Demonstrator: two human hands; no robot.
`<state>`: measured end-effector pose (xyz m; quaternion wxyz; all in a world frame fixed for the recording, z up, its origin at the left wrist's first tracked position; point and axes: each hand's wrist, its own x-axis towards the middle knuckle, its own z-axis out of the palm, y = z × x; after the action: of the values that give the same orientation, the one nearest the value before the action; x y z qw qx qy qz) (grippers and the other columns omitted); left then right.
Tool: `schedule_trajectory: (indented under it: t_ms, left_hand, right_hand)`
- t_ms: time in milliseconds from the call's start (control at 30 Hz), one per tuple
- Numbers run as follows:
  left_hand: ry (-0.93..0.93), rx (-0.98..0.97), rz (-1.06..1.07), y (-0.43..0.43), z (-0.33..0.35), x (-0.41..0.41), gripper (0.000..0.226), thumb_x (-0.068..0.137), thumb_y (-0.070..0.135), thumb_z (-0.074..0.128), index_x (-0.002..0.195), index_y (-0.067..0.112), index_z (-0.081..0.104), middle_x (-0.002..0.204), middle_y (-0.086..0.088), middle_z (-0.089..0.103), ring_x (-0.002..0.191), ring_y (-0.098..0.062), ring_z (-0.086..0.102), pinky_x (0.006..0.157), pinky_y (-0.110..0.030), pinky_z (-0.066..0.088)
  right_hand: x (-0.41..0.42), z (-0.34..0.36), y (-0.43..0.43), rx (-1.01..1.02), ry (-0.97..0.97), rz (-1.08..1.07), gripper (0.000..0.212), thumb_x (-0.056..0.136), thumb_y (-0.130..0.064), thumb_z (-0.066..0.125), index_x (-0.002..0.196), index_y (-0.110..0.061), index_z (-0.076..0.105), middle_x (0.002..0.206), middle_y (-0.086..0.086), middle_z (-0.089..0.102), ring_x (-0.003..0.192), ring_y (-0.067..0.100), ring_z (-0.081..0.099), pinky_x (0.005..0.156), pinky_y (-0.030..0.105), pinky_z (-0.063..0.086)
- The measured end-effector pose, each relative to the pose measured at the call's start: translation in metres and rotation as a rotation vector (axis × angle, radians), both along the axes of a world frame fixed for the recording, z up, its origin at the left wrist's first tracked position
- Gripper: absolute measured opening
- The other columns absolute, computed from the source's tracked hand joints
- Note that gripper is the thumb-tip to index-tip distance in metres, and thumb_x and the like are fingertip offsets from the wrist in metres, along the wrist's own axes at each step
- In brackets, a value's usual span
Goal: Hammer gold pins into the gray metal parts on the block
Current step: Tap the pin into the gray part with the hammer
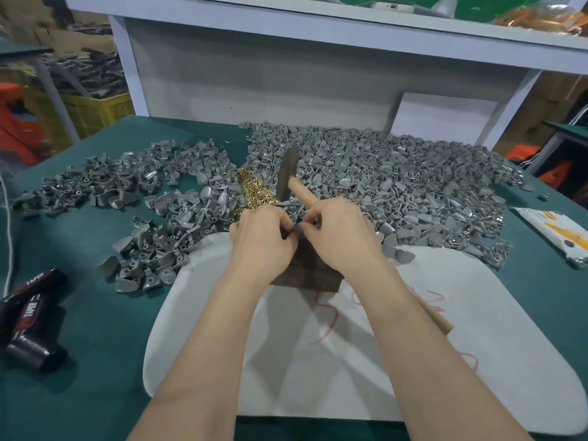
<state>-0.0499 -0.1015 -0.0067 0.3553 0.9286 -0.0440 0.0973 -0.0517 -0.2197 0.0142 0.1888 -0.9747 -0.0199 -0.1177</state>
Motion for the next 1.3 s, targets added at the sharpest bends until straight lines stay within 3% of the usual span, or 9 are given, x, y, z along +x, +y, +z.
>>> schedule_trajectory:
  t_ms: [233, 700, 1100, 1300]
  left_hand:
    - [0.001, 0.008, -0.008, 0.0001, 0.0007, 0.0006, 0.004, 0.086, 0.027, 0.064, 0.083, 0.025, 0.065, 0.100, 0.002, 0.065, 0.107, -0.028, 0.053, 0.095, -0.043, 0.039]
    - [-0.006, -0.018, -0.004, -0.0006, 0.0007, -0.0009, 0.011, 0.087, 0.028, 0.063, 0.076, 0.028, 0.059, 0.098, 0.002, 0.066, 0.106, -0.028, 0.054, 0.096, -0.044, 0.040]
    - [-0.011, 0.003, 0.007, -0.0009, -0.0004, 0.0010, 0.005, 0.086, 0.027, 0.063, 0.081, 0.025, 0.065, 0.100, 0.004, 0.066, 0.108, -0.027, 0.054, 0.097, -0.043, 0.039]
    - [-0.016, -0.001, 0.013, -0.0006, -0.0014, 0.0008, 0.006, 0.085, 0.028, 0.064, 0.081, 0.024, 0.065, 0.098, 0.003, 0.064, 0.106, -0.028, 0.053, 0.096, -0.042, 0.039]
  right_hand:
    - [0.0006, -0.0004, 0.0034, -0.012, 0.028, 0.011, 0.020, 0.090, -0.027, 0.054, 0.106, -0.030, 0.066, 0.103, 0.008, 0.062, 0.094, 0.032, 0.060, 0.075, 0.034, 0.045]
    - [-0.0015, -0.0019, 0.0055, 0.049, 0.043, -0.031, 0.018, 0.091, -0.027, 0.053, 0.100, -0.024, 0.068, 0.102, 0.007, 0.063, 0.093, 0.030, 0.060, 0.075, 0.033, 0.046]
    - [-0.0016, -0.0009, 0.0055, 0.059, 0.056, -0.050, 0.016, 0.091, -0.027, 0.054, 0.096, -0.024, 0.068, 0.100, 0.006, 0.065, 0.093, 0.030, 0.061, 0.073, 0.031, 0.046]
    - [-0.0037, -0.0042, 0.0068, 0.036, 0.012, -0.038, 0.026, 0.092, -0.026, 0.054, 0.117, -0.033, 0.060, 0.103, 0.005, 0.061, 0.094, 0.028, 0.060, 0.075, 0.033, 0.045]
